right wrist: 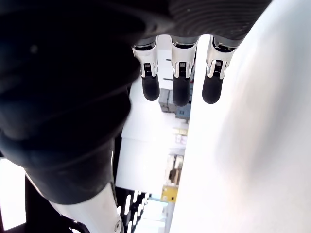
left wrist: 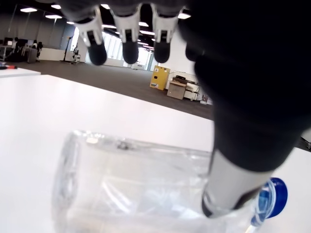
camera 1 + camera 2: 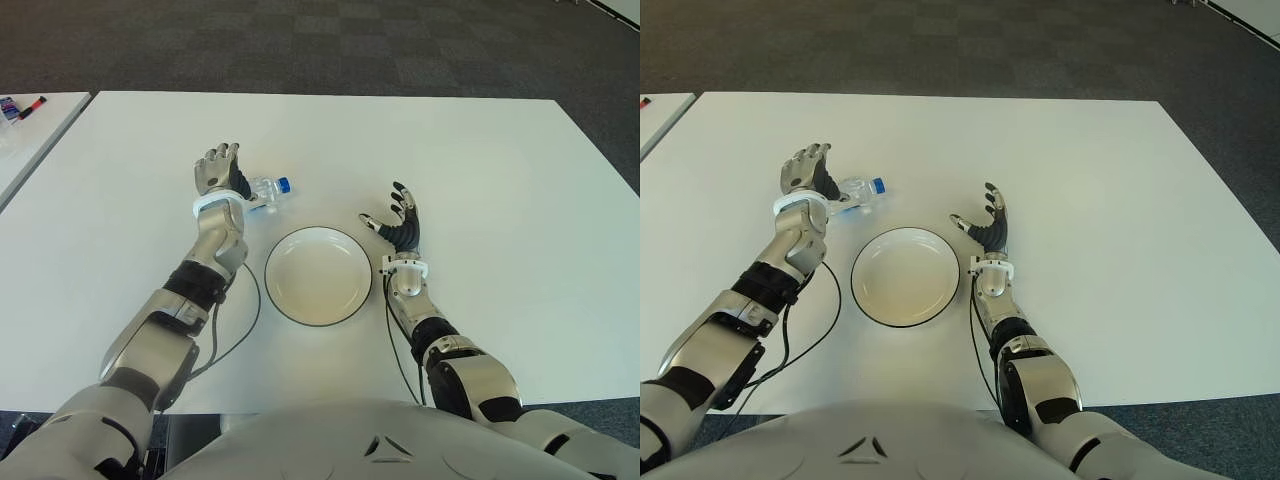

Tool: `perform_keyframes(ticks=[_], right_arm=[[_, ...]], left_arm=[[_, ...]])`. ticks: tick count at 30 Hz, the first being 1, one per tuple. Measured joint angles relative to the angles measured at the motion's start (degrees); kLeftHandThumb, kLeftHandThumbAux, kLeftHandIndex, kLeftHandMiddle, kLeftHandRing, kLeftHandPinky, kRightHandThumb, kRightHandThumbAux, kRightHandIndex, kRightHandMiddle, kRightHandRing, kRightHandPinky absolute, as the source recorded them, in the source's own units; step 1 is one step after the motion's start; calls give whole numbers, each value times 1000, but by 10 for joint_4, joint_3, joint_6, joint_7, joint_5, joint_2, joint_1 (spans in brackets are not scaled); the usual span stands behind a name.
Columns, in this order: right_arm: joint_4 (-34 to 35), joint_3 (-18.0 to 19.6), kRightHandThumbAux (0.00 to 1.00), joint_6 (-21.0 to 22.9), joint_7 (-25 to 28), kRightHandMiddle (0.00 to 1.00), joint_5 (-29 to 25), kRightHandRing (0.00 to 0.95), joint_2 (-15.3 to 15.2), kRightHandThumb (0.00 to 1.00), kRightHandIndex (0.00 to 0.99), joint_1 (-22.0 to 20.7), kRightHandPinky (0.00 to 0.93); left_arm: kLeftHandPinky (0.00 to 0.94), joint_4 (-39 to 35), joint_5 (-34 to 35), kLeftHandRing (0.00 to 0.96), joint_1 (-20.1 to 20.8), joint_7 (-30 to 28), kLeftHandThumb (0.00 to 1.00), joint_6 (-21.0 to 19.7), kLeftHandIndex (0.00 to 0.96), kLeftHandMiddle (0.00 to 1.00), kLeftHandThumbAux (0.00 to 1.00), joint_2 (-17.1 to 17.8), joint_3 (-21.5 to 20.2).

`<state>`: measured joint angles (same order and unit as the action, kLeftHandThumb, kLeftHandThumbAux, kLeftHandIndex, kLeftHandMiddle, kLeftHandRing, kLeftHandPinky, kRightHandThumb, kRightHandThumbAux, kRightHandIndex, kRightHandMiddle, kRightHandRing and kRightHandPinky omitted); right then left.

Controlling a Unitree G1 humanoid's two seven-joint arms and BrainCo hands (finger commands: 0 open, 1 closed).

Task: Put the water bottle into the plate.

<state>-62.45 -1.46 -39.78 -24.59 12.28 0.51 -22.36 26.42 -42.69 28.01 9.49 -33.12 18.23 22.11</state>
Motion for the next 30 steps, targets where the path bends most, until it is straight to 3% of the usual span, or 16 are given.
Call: perform_keyframes(ticks=[30], right_arm=[[0, 3, 929, 0, 0, 132, -5, 132, -2, 0, 149, 0, 174]], left_arm=[[56, 1, 11, 0, -9, 0, 0, 30, 0, 0, 903, 0, -14]])
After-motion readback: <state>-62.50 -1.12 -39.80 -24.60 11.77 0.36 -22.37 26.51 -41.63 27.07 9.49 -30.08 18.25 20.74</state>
